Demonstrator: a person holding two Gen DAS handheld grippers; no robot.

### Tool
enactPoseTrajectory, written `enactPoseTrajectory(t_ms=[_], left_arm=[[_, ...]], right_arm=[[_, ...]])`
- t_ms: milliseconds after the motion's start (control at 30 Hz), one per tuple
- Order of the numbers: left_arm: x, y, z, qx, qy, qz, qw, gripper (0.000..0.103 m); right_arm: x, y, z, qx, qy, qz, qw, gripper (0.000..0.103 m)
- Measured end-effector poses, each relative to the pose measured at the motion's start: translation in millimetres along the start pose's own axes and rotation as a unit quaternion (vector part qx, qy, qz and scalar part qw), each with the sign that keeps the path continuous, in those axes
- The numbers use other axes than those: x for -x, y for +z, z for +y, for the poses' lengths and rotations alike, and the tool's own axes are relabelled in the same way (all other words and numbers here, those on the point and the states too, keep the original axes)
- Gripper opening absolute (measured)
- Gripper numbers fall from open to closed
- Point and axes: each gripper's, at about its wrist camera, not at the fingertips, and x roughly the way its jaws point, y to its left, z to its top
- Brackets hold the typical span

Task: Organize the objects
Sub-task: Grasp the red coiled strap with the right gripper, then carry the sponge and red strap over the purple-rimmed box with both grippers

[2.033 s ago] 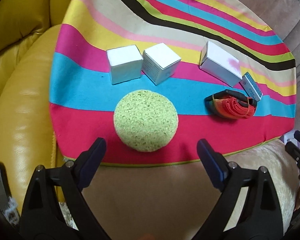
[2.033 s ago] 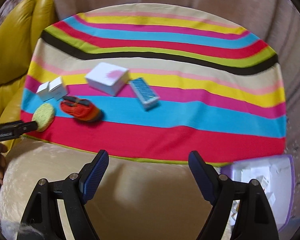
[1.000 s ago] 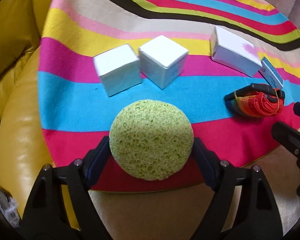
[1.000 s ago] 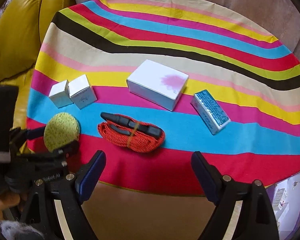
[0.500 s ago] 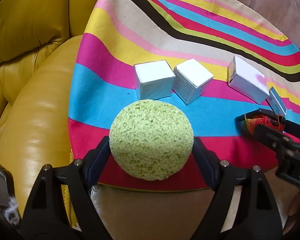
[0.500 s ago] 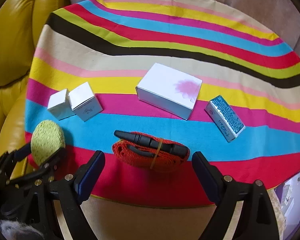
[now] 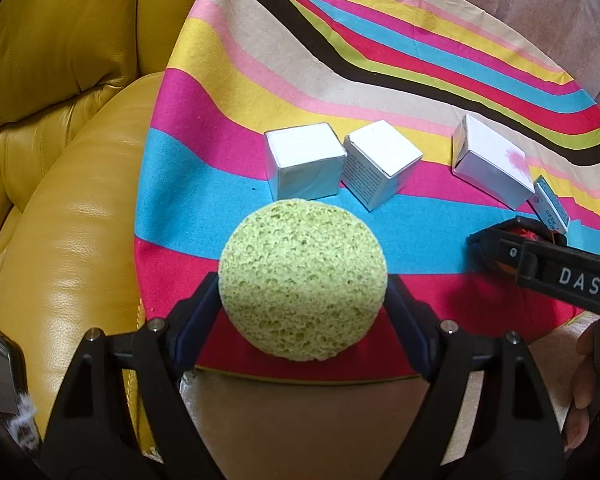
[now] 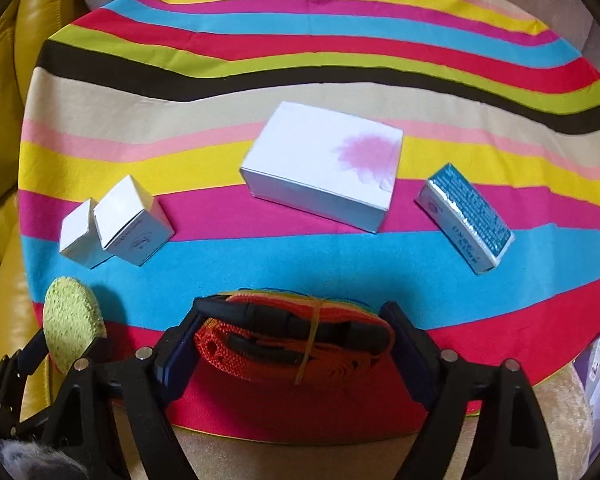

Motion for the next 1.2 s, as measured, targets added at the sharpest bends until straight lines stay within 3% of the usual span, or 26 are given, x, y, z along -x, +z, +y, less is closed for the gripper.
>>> enactPoseTrajectory(t_ms=[200,467,1200], left_arm=[[5,1,-2,-0.004,-0.001,-0.009,1.0000,0.083],[22,8,-11,-0.011,-0.009,-0.025,0.9996,0.083],[48,8,-77,-0.056,-0.022,-0.038,0.9975,0.083]], right_arm=[[3,-3,-11,-0.014,0.025,0.002,1.000,0.083],[22,-11,-23,-0.010,0.025,-0.023,0.999,0.083],[76,-40,-77,-0.028,0.044,-0.083,0.995,0.083]])
